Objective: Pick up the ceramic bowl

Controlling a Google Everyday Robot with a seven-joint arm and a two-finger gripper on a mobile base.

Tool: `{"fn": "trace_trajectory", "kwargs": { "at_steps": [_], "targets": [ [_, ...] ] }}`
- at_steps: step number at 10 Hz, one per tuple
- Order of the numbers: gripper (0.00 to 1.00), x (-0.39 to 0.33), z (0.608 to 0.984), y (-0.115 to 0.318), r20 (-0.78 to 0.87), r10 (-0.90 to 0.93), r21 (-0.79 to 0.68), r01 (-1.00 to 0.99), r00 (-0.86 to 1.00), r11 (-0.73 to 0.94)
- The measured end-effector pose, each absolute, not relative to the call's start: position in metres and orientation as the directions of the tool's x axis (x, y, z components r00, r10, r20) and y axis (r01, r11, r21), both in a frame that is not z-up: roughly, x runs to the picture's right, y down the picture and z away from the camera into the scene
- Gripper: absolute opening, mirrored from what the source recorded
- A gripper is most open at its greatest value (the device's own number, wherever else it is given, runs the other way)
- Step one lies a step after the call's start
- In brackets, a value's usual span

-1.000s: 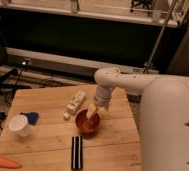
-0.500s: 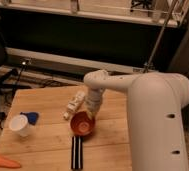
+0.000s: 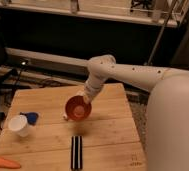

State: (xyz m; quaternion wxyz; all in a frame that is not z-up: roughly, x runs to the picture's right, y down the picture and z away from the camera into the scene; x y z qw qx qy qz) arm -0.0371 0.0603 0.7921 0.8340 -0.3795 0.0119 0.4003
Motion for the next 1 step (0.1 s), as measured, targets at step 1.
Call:
{"fn": "trace_trajectory", "kwargs": {
  "at_steps": [1],
  "targets": [
    [0.0,-0.0403,0.792,0.0608,-0.321,0.657,-0.626,-0.673,0.682,0.393]
  ]
}}
